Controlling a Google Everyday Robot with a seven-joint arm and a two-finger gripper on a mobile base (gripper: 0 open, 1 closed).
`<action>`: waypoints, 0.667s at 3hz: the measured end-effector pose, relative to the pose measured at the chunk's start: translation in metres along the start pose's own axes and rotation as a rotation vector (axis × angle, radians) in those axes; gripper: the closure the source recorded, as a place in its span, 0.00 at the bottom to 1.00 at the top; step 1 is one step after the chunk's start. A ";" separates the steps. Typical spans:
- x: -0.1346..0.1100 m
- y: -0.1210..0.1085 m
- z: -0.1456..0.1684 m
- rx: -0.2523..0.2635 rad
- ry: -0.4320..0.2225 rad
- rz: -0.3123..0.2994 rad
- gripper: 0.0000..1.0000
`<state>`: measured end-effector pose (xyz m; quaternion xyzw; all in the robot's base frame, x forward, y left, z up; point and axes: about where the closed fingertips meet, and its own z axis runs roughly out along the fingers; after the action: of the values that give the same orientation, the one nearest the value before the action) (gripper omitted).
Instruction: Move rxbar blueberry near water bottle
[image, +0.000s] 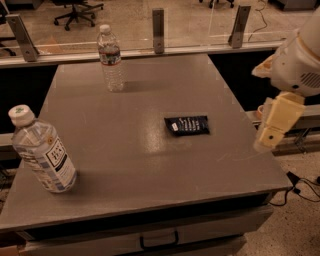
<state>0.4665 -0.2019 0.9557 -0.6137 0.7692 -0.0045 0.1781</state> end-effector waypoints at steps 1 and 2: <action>-0.026 -0.023 0.054 -0.069 -0.097 0.003 0.00; -0.049 -0.036 0.098 -0.112 -0.160 0.001 0.00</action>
Offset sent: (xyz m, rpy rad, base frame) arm 0.1058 0.0908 -0.1104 0.2546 0.0982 0.0978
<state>0.5366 -0.1441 0.8852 -0.6206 0.7520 0.0876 0.2042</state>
